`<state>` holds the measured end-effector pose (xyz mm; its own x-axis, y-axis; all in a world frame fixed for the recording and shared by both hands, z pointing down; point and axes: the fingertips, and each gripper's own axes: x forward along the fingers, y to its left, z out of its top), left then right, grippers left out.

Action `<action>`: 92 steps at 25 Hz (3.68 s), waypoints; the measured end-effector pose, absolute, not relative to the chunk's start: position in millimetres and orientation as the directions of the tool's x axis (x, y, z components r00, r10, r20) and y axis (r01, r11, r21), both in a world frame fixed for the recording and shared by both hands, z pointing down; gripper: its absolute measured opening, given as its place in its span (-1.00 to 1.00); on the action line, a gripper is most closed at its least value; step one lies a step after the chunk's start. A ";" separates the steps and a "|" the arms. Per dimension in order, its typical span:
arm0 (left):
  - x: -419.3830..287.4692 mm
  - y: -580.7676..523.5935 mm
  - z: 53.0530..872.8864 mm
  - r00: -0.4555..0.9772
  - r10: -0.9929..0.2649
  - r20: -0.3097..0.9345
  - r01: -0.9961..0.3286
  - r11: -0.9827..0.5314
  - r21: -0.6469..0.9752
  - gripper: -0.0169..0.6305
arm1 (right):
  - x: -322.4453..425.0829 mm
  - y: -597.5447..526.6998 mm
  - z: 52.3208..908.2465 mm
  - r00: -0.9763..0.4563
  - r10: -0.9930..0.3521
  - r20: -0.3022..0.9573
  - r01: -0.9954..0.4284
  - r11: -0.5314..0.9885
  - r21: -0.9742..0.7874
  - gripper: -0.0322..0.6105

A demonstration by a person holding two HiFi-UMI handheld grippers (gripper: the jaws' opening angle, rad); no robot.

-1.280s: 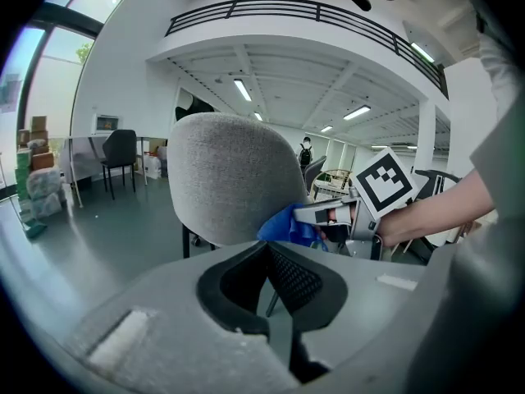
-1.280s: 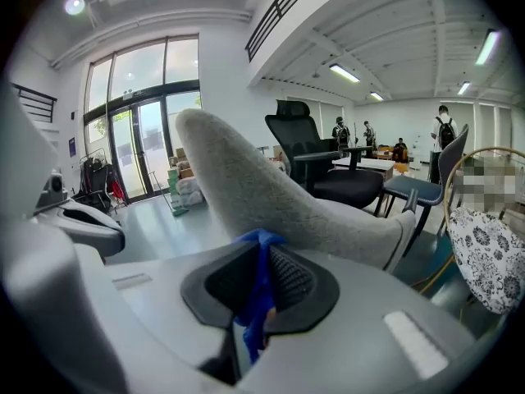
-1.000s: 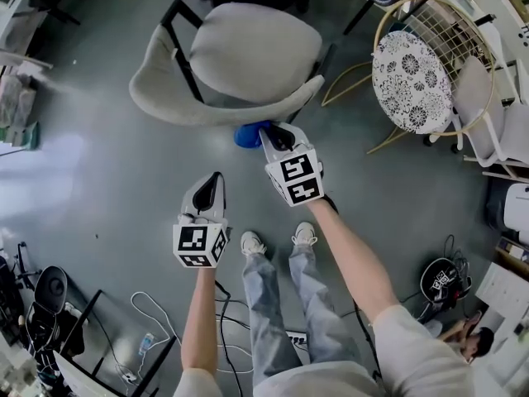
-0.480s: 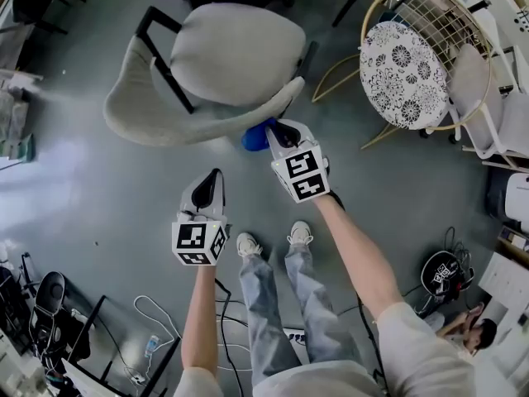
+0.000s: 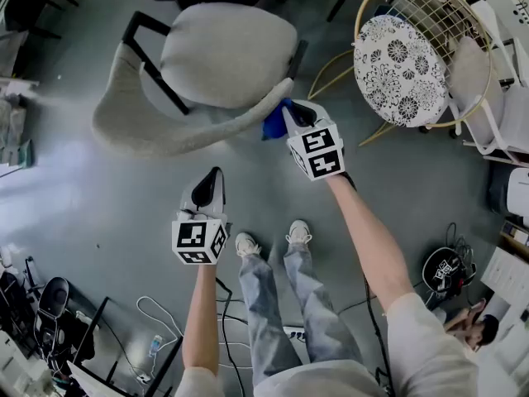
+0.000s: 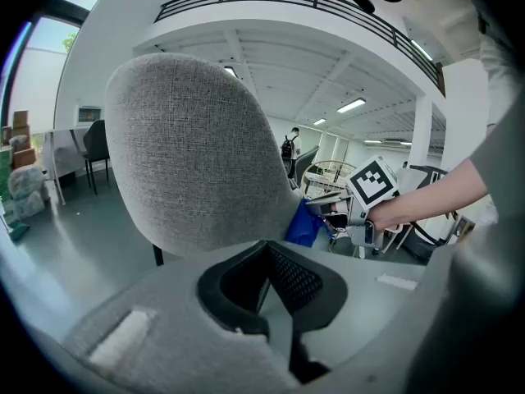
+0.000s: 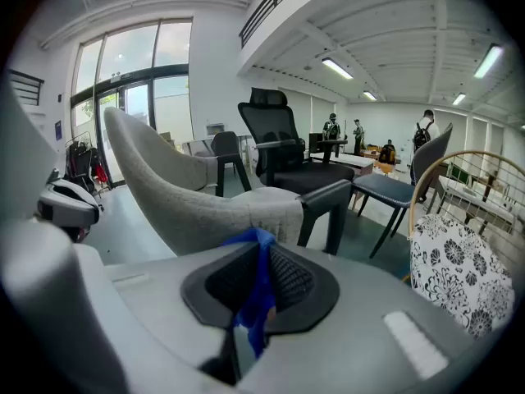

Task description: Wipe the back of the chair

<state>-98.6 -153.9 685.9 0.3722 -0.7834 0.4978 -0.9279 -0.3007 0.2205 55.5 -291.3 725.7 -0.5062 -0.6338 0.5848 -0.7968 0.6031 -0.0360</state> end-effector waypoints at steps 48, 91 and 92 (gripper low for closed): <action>-189.0 -90.6 694.2 0.314 -0.798 0.514 -0.948 -0.238 0.210 -0.94 | -78.8 -210.7 762.2 -0.592 -0.533 0.604 -0.721 0.686 -0.102 -0.80; -88.2 -152.0 707.5 0.389 -0.751 0.534 -0.921 -0.321 0.219 -0.94 | 90.8 -308.7 769.8 -0.432 -0.655 0.620 -0.856 0.513 -0.054 -0.80; -88.6 -151.3 706.9 0.388 -0.752 0.533 -0.921 -0.321 0.219 -0.94 | 91.3 -305.5 767.5 -0.433 -0.657 0.618 -0.857 0.512 -0.057 -0.80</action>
